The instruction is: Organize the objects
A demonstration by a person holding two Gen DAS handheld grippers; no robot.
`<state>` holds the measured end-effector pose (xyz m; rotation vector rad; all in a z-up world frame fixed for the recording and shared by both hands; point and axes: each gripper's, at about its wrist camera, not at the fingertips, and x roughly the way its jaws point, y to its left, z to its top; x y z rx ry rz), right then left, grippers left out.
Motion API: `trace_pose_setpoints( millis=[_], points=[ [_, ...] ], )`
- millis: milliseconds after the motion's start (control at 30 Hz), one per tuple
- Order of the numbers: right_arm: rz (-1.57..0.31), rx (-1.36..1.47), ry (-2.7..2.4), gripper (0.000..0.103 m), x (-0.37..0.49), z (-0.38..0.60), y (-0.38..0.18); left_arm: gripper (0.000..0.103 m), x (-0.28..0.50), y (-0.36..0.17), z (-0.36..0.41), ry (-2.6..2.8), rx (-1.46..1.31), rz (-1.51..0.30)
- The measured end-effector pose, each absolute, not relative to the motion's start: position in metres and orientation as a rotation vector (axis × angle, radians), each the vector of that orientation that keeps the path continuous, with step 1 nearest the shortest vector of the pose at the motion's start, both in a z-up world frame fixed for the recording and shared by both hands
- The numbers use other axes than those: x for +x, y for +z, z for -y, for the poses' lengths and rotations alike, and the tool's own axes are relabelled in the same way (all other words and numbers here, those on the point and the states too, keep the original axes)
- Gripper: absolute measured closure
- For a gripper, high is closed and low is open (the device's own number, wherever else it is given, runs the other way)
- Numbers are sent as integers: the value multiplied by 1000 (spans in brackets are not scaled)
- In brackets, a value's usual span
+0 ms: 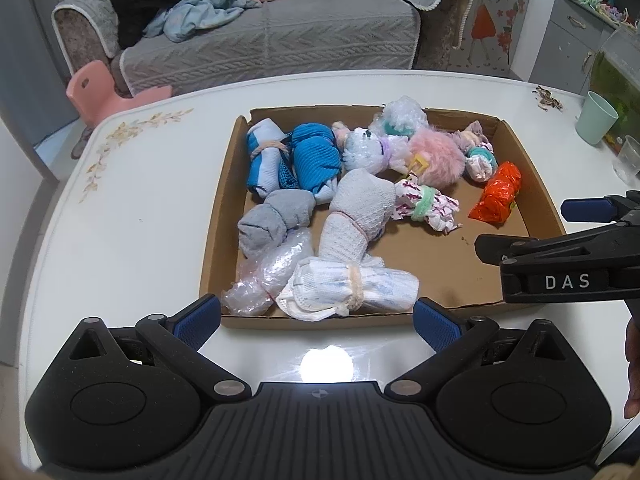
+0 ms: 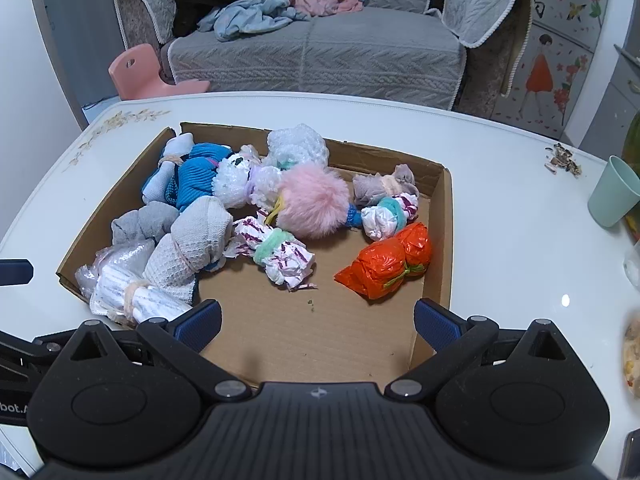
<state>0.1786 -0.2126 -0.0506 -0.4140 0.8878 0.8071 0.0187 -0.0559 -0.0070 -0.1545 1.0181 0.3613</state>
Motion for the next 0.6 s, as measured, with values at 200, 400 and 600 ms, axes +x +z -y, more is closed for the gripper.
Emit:
trace_pose_setpoints(
  millis=[200,400,600],
  points=[
    [-888,-414,806,1,179,212,-52,1,19,-5,58,358,-149,-1015],
    [-887,-424,816,1,177,212,-52,1,16,-4,56,356,-170,-996],
    [-888,-417,816,1,177,211,-52,1,15,5,57,334,-165,-949]
  ],
)
